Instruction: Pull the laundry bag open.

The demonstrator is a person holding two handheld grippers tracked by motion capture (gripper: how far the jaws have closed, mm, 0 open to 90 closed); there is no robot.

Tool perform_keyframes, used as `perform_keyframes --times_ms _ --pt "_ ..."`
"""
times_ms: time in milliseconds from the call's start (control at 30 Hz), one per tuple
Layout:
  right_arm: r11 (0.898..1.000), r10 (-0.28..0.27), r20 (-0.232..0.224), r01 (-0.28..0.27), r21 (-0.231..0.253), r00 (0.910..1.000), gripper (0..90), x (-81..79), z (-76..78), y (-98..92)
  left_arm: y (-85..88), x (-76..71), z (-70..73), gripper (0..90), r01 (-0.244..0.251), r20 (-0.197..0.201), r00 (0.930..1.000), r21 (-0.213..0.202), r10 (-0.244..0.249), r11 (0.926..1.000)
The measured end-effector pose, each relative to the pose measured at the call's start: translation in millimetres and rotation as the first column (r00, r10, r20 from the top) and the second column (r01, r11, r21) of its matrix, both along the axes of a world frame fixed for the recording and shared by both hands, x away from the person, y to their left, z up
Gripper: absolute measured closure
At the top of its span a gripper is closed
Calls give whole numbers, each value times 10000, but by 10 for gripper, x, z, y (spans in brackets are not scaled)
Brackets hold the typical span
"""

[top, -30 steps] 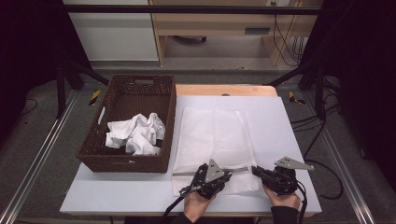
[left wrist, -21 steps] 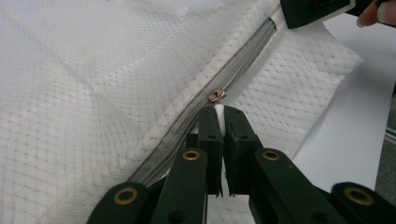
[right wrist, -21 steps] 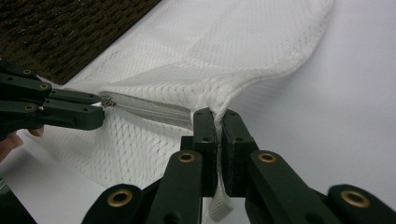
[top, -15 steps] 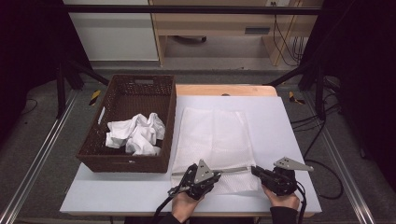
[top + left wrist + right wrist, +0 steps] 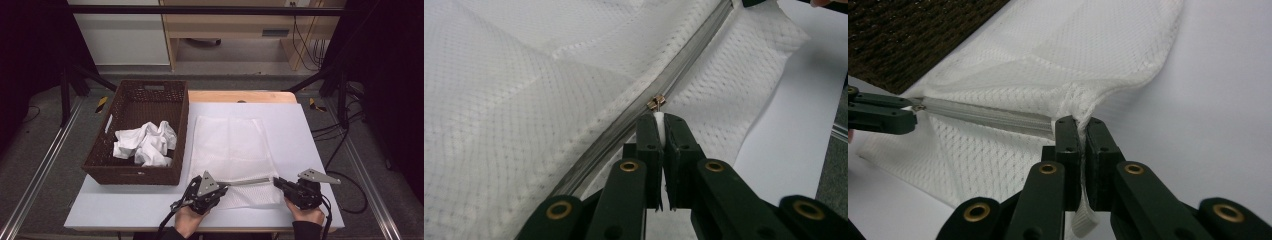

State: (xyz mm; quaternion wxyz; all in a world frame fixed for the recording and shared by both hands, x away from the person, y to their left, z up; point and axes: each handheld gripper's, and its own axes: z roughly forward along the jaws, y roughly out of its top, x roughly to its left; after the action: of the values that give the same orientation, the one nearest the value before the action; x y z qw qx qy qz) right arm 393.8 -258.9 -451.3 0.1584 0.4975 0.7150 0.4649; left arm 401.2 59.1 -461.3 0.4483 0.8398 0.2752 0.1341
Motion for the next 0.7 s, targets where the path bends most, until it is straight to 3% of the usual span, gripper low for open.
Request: perform_keyframes --times_ms 100,267,500,700 --pt "10000 -30 -42 30 -42 10000 862 -3 -6 -8 66 -5 2 853 -37 -4 10000 185 37 9998" --pt "9999 -129 -1 129 -37 9999 862 -8 -3 -24 210 7 14 853 -201 -251 9995 77 203 9998" --pt "9998 -144 20 145 -102 9999 862 -15 -1 -9 365 -5 57 853 -271 -216 9994 526 282 9982" --pt "9998 -186 32 186 -105 9998 862 -13 -7 -14 549 1 58 853 -508 -358 9980 344 520 9981"
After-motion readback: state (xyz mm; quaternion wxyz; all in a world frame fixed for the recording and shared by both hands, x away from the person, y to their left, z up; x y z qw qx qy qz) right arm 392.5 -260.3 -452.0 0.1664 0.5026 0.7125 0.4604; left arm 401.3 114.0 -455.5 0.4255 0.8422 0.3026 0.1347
